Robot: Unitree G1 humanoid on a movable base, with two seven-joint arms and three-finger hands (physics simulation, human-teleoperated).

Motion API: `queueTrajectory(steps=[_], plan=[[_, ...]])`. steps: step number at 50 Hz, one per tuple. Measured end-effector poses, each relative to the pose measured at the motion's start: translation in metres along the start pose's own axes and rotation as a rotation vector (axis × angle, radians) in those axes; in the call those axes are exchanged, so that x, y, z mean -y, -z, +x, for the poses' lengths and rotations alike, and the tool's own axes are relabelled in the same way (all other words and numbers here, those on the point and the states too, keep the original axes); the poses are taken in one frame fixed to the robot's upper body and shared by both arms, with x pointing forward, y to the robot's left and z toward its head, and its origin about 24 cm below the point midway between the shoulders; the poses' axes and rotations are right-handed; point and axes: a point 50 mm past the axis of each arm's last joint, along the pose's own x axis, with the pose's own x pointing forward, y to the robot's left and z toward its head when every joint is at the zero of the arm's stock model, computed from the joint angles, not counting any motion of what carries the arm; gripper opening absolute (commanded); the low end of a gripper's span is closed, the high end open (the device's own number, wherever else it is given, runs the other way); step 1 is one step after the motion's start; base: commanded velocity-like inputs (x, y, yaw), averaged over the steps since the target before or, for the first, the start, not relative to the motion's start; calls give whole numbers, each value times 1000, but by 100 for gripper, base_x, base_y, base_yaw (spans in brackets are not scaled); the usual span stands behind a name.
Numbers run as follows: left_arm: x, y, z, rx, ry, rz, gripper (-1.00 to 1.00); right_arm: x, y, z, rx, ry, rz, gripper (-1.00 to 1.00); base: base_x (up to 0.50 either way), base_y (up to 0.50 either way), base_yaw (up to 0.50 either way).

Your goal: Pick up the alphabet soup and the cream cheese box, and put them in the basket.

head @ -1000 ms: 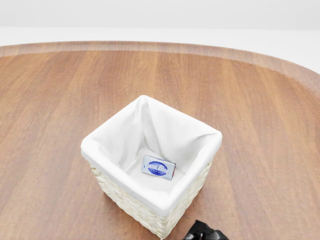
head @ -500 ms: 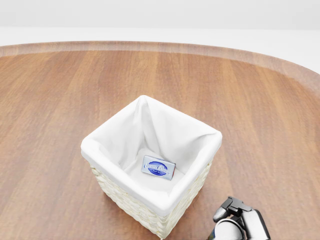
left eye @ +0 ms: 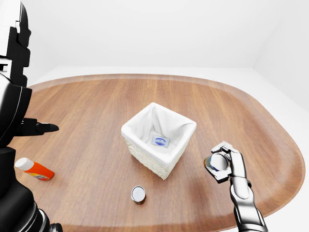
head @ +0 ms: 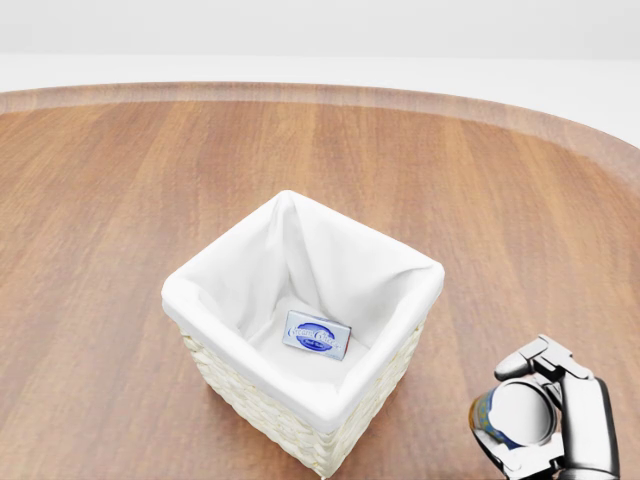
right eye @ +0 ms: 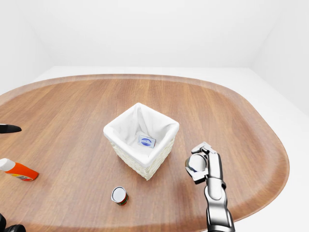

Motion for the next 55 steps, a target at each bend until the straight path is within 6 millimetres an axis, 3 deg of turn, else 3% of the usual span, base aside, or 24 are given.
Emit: queueTrajectory(steps=[17, 30, 43, 55], plan=[[0, 0, 0, 1, 1, 2, 100, 29, -66, -9, 279, 131, 85, -100, 0, 0, 0], [1, 1, 1, -1, 2, -3, 100, 42, -104, -15, 417, 172, 124, -100, 0, 0, 0], [0, 0, 1, 2, 2, -1, 100, 41, -139, -13, 492, 152, 132, -100, 0, 0, 0], [0, 0, 0, 2, 2, -4, 100, 34, -180, -18, 670, 109, 101, -100, 0, 0, 0]])
